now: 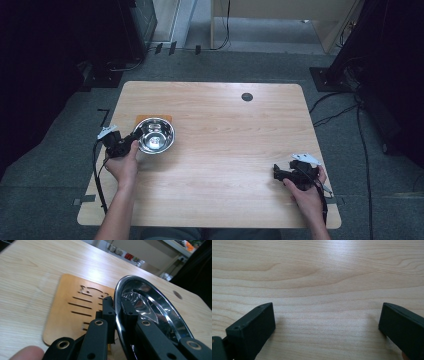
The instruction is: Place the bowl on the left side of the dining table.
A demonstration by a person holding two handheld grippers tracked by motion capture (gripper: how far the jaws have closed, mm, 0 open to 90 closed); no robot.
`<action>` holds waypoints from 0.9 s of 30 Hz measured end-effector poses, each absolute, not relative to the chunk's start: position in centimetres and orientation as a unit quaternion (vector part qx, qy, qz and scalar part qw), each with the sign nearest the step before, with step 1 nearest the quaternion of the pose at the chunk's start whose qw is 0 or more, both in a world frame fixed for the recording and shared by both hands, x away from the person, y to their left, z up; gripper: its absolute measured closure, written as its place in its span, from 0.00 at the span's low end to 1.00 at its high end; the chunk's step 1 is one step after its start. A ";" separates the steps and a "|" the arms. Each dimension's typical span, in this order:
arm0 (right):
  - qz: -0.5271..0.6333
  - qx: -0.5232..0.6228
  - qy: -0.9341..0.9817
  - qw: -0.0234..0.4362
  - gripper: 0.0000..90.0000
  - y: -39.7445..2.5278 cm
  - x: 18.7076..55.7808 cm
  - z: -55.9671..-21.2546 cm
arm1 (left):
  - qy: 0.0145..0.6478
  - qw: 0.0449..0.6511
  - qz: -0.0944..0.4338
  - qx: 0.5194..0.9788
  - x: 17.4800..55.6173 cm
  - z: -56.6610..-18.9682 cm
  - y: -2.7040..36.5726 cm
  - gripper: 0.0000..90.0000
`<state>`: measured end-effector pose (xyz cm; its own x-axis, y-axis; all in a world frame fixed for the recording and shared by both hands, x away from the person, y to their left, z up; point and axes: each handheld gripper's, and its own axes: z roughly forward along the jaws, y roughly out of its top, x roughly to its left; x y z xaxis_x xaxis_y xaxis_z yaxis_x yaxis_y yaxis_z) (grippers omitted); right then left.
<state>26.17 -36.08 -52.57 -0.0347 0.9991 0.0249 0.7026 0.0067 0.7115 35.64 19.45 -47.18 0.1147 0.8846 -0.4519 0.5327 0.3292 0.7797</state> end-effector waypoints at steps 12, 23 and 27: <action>0.286 0.644 0.660 0.260 0.00 -36.1 26.2 -52.6 | 0.693 0.488 0.171 0.502 37.8 -48.3 21.8 0.94; 0.286 0.644 0.660 0.260 0.00 -36.1 26.2 -52.6 | 0.713 0.480 0.162 0.484 39.2 -50.0 21.6 0.94; 0.286 0.644 0.661 0.260 0.00 -36.1 26.2 -52.6 | 0.723 0.477 0.156 0.475 39.8 -50.8 21.2 0.94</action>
